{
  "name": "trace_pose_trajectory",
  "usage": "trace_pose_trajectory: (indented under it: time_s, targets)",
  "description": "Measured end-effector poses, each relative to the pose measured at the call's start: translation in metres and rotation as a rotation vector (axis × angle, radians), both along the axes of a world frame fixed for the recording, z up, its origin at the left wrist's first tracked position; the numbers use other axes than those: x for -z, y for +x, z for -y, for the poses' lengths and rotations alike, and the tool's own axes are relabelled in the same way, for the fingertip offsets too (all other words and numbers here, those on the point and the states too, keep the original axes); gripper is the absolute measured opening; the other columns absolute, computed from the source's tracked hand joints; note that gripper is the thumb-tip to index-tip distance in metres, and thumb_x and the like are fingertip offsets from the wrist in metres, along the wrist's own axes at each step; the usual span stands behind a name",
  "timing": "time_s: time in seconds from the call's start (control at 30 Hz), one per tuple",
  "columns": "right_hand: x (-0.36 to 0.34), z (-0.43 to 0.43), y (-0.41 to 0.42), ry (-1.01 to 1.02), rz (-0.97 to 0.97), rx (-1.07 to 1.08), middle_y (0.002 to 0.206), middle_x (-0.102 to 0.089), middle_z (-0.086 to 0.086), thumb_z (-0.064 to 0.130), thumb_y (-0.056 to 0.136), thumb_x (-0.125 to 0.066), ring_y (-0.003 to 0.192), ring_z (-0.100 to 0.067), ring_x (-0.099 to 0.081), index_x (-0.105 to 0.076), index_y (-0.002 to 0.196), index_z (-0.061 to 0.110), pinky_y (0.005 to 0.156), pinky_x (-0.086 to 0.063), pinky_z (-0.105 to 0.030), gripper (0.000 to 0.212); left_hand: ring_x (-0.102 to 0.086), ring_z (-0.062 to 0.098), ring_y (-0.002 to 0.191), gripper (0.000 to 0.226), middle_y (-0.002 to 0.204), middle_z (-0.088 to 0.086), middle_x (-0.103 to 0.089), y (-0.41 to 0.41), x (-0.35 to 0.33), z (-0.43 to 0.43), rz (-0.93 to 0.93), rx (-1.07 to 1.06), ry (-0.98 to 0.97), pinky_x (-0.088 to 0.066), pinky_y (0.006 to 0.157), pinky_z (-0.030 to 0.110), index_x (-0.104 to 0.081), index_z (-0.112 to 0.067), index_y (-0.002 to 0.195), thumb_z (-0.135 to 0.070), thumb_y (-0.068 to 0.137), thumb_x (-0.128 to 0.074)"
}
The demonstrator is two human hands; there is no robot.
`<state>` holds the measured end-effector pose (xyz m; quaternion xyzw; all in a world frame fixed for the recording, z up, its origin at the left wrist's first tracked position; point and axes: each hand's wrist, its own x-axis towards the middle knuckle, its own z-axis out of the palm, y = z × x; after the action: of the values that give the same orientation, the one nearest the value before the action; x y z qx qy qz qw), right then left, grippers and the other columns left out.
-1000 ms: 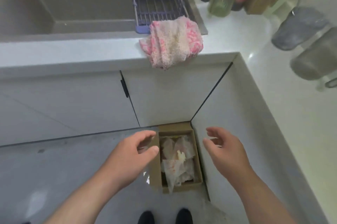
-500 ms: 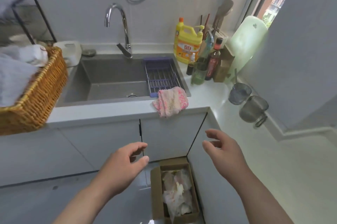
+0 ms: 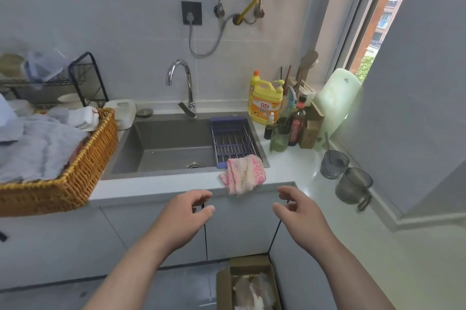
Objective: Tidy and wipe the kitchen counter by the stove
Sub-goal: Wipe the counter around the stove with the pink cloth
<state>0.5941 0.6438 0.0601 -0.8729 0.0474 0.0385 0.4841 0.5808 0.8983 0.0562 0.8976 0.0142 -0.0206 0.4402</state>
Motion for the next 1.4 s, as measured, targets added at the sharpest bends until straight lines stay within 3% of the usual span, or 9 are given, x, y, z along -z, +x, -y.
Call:
trace_pose_trajectory:
  time_s: [0.2,0.5,0.7,0.77,0.93,1.13,1.27,1.4]
  targets:
    - [0.006,0.023,0.036,0.040,0.009,-0.046,0.104,-0.060,0.016,0.020,0.090,-0.062,0.079,-0.003,-0.059,-0.056,0.121,0.032,0.068,-0.044,-0.010,0.034,-0.056,-0.002,0.111,0.033,0.116,-0.016,-0.061,0.038,0.004,0.026,-0.026,0.027,0.051,-0.041,0.097,0.015,-0.062,-0.022,0.124,-0.021,0.091,-0.064]
    - [0.022,0.058,0.099,0.073,-0.005,-0.070,0.107,-0.061,0.009,0.019,0.089,-0.064,0.092,0.000,-0.060,-0.058,0.121,0.031,0.069,-0.040,-0.007,0.035,-0.053,-0.010,0.105,0.025,0.104,-0.033,-0.054,0.097,0.005,0.052,-0.013,-0.006,0.054,-0.041,0.091,0.011,-0.058,-0.039,0.108,-0.021,0.090,-0.062]
    - [0.034,0.057,0.126,0.058,-0.046,-0.129,0.112,-0.063,0.008,0.023,0.088,-0.064,0.096,0.004,-0.060,-0.056,0.116,0.038,0.072,-0.042,-0.009,0.034,-0.055,-0.007,0.108,0.024,0.108,-0.026,-0.059,0.121,0.010,0.054,-0.018,-0.041,0.019,-0.042,0.094,0.013,-0.059,-0.038,0.107,-0.021,0.090,-0.063]
    - [0.036,0.055,0.137,0.033,-0.036,-0.132,0.111,-0.064,0.009,0.023,0.087,-0.064,0.095,0.005,-0.060,-0.055,0.112,0.041,0.075,-0.040,-0.010,0.032,-0.056,-0.009,0.107,0.023,0.108,-0.029,-0.060,0.132,0.009,0.053,-0.024,-0.025,0.005,-0.041,0.093,0.012,-0.058,-0.044,0.098,-0.023,0.090,-0.064]
    - [0.041,0.047,0.164,0.020,-0.057,-0.102,0.111,-0.058,0.017,0.024,0.089,-0.063,0.089,0.000,-0.062,-0.054,0.112,0.041,0.069,-0.044,-0.009,0.030,-0.056,-0.020,0.094,0.030,0.088,-0.040,-0.062,0.174,0.015,0.047,-0.056,0.016,-0.039,-0.044,0.088,0.014,-0.058,-0.049,0.084,-0.020,0.089,-0.064]
    - [0.053,0.025,0.206,-0.014,-0.126,-0.031,0.111,-0.056,0.019,0.029,0.088,-0.063,0.097,-0.002,-0.059,-0.053,0.115,0.039,0.078,-0.048,-0.019,0.030,-0.057,-0.008,0.102,0.033,0.101,-0.028,-0.059,0.245,0.037,0.022,-0.095,0.107,-0.059,-0.042,0.085,0.011,-0.054,-0.047,0.088,-0.016,0.089,-0.064]
    - [0.064,0.003,0.239,-0.055,-0.192,0.019,0.110,-0.056,0.021,0.031,0.087,-0.064,0.100,-0.001,-0.059,-0.056,0.125,0.034,0.090,-0.053,-0.033,0.039,-0.059,0.004,0.107,0.027,0.106,-0.021,-0.062,0.294,0.060,0.002,-0.172,0.172,-0.017,-0.046,0.098,0.027,-0.056,-0.042,0.098,-0.019,0.087,-0.066]
    - [0.077,-0.016,0.264,-0.062,-0.258,0.091,0.111,-0.057,0.017,0.030,0.088,-0.065,0.100,-0.002,-0.058,-0.056,0.128,0.027,0.090,-0.052,-0.029,0.041,-0.062,0.007,0.100,0.028,0.098,-0.023,-0.064,0.335,0.085,-0.006,-0.216,0.258,0.046,-0.048,0.094,0.032,-0.055,-0.046,0.087,-0.022,0.085,-0.069]
